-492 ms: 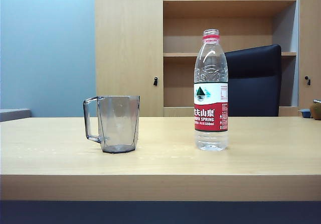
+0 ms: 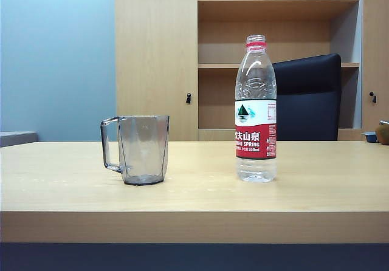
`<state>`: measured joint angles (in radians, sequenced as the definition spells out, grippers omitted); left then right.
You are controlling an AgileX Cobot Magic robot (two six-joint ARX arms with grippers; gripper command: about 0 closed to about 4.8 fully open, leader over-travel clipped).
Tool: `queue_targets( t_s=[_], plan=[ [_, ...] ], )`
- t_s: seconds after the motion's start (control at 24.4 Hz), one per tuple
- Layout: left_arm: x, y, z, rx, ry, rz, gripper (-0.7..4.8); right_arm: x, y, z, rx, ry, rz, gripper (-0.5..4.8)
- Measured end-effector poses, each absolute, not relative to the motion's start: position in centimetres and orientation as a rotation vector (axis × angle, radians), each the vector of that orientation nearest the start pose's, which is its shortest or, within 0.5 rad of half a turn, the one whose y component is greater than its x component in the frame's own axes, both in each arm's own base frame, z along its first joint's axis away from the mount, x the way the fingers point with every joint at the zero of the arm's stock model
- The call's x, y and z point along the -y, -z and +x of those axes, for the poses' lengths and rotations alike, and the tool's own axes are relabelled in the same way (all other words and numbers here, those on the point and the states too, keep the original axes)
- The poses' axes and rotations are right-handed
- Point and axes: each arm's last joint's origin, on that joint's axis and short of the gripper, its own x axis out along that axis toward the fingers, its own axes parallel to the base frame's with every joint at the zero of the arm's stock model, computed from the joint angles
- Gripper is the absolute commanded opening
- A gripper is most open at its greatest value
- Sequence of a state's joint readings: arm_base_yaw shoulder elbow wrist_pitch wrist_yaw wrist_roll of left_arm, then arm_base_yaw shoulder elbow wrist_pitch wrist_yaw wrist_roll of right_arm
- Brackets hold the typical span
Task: Pick up the mineral water bottle on the table and pour water into the mug until it's half full.
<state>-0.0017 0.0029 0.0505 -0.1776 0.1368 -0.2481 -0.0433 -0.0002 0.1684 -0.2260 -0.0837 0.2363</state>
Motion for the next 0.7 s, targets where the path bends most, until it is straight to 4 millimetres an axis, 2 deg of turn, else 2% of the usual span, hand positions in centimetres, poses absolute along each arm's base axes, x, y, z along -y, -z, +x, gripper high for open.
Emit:
queue_targets(
  t_s=[0.2,0.25,0.29,0.37,0.41,0.45,0.61,0.7],
  plan=[
    [1.0,-20.3,8.4,-0.035,0.361,-0.324,-0.06,0.0,-24.5,6.5,0.04,-0.074,0.232,0.05],
    [1.3,-21.3,8.0,-0.025,0.448,-0.325,-0.06,-0.3,-26.5,5.8,0.079,-0.153,0.204,0.18],
    [1.4,-21.9,7.7,-0.019,0.507,-0.316,-0.06,-0.4,-27.5,5.5,0.093,-0.203,0.178,0.35],
    [1.6,-23.3,7.4,-0.012,0.6,-0.294,-0.06,-0.7,-29.4,5.2,0.122,-0.308,0.118,1.07],
    [1.8,-24.3,7.3,-0.018,0.671,-0.275,-0.06,-0.9,-31.2,5.8,0.105,-0.369,0.085,1.22],
    [1.9,-24.7,7.4,-0.034,0.7,-0.269,-0.06,-0.9,-32.1,6.3,0.091,-0.38,0.077,1.3],
    [2.0,-26.3,8.8,-0.11,0.773,-0.235,-0.06,-0.9,-34.4,8.1,0.053,-0.381,0.042,1.49],
    [2.1,-27.0,9.4,-0.125,0.777,-0.207,-0.06,-0.8,-34.7,9.7,0.037,-0.384,0.027,1.49]
  ],
)
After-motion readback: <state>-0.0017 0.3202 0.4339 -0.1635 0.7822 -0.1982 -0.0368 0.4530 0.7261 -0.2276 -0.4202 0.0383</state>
